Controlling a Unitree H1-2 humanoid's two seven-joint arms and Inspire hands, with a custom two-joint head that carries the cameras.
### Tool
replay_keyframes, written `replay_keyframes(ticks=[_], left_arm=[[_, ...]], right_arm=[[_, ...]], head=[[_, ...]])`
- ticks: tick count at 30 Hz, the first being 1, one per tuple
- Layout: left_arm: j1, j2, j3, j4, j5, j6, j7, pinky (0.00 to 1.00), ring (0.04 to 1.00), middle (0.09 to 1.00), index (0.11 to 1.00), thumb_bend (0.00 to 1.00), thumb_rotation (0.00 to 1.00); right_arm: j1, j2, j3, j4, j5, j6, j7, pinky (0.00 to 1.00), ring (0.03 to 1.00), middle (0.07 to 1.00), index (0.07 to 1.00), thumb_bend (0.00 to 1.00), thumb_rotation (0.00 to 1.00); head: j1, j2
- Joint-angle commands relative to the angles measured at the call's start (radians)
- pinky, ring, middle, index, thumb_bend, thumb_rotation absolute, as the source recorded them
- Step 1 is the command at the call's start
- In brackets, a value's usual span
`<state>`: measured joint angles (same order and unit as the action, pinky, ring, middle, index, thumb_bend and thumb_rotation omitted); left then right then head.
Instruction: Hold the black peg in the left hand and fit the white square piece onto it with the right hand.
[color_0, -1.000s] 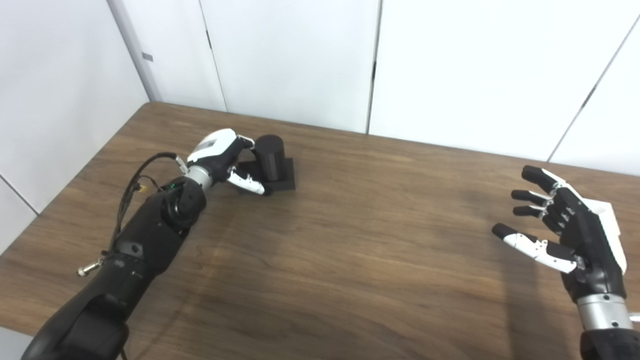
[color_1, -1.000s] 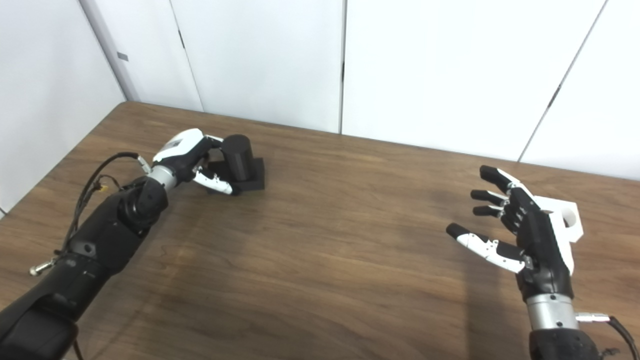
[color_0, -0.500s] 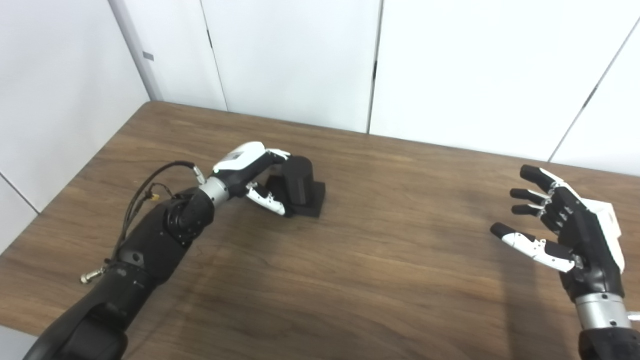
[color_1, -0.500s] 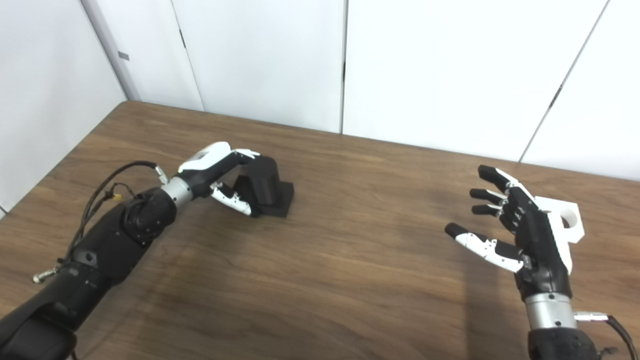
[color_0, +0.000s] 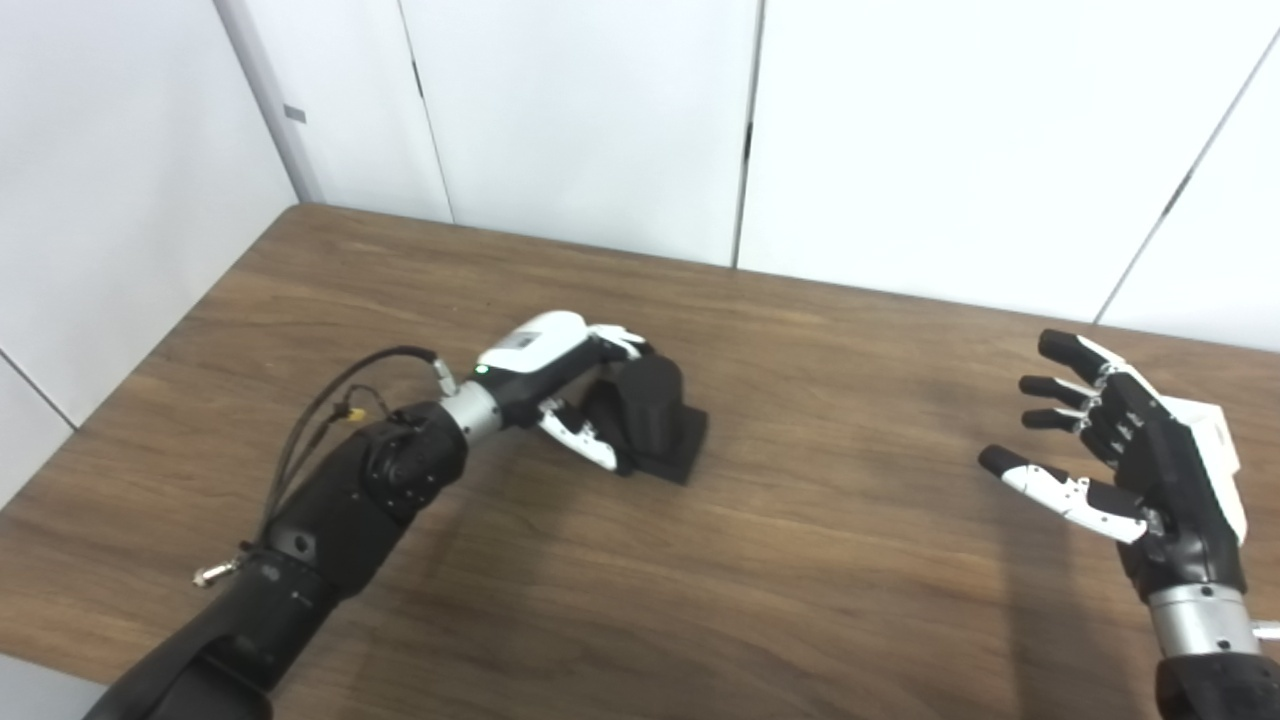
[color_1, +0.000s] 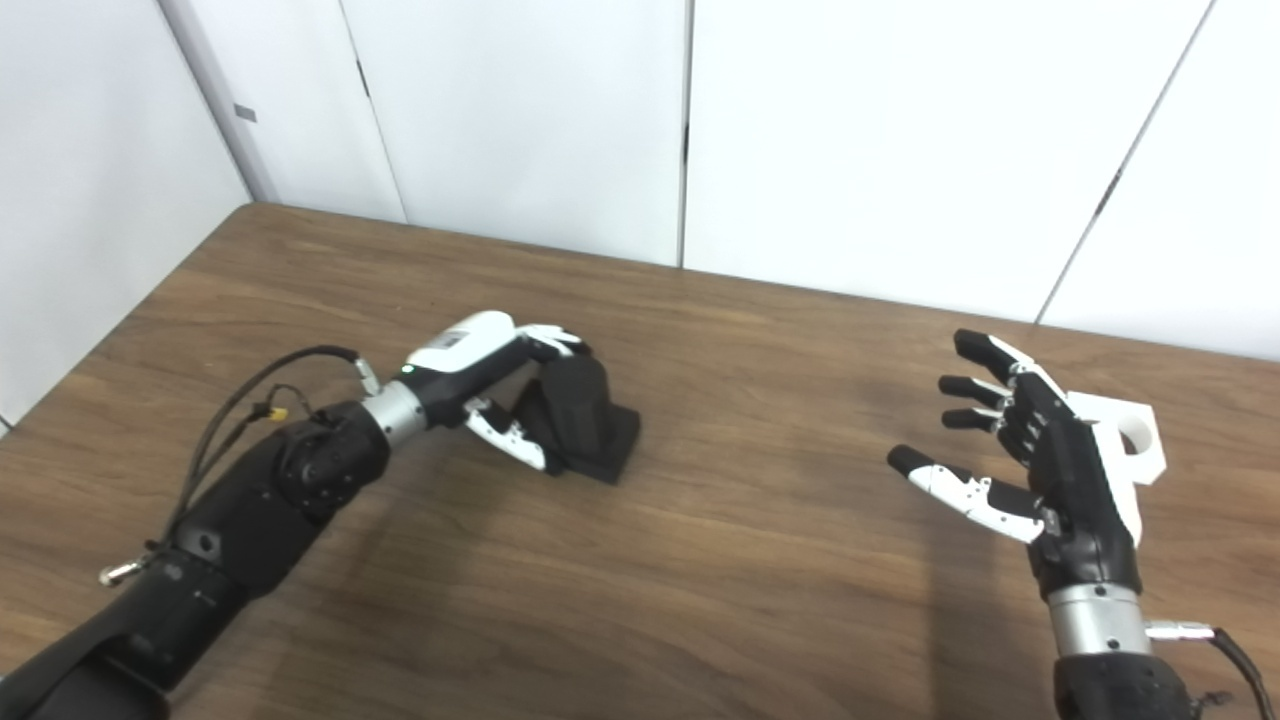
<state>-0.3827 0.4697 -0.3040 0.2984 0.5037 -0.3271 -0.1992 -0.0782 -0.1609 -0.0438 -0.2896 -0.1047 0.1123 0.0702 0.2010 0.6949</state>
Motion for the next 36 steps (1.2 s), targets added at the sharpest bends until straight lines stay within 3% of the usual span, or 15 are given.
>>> replay_keyframes(ticks=[1,15,24,30,36], left_arm=[[-0.017,-0.003,-0.018,-0.042,0.017,-0.020,-0.013,0.76,0.915,0.859,0.487,0.52,0.07],[-0.001,-0.082,-0.092,-0.110,0.035,-0.054,-0.055,0.72,0.895,0.850,0.486,0.52,0.07],[0.010,-0.123,-0.145,-0.088,0.063,-0.067,-0.066,0.72,0.899,0.851,0.485,0.53,0.06],[-0.007,-0.119,-0.193,-0.058,0.127,-0.096,-0.063,0.72,0.900,0.860,0.486,0.52,0.07],[-0.020,-0.092,-0.230,-0.056,0.167,-0.098,-0.075,0.73,0.900,0.851,0.488,0.53,0.06]], right_arm=[[-0.028,-0.003,-0.005,-0.045,-0.002,-0.021,-0.011,0.63,0.732,0.835,0.795,0.60,0.08],[-0.024,0.006,-0.002,-0.064,-0.012,-0.015,-0.020,0.61,0.726,0.839,0.795,0.61,0.10],[-0.021,0.007,-0.004,-0.081,-0.012,-0.002,-0.015,0.61,0.733,0.847,0.803,0.62,0.16],[-0.026,0.004,-0.004,-0.076,-0.008,-0.015,-0.013,0.60,0.729,0.840,0.802,0.64,0.19],[-0.045,-0.007,0.001,-0.083,-0.034,-0.003,-0.010,0.61,0.728,0.830,0.796,0.64,0.19]], head=[[-0.005,0.001],[-0.028,0.005],[-0.063,0.018],[-0.098,0.025],[-0.180,0.029]])
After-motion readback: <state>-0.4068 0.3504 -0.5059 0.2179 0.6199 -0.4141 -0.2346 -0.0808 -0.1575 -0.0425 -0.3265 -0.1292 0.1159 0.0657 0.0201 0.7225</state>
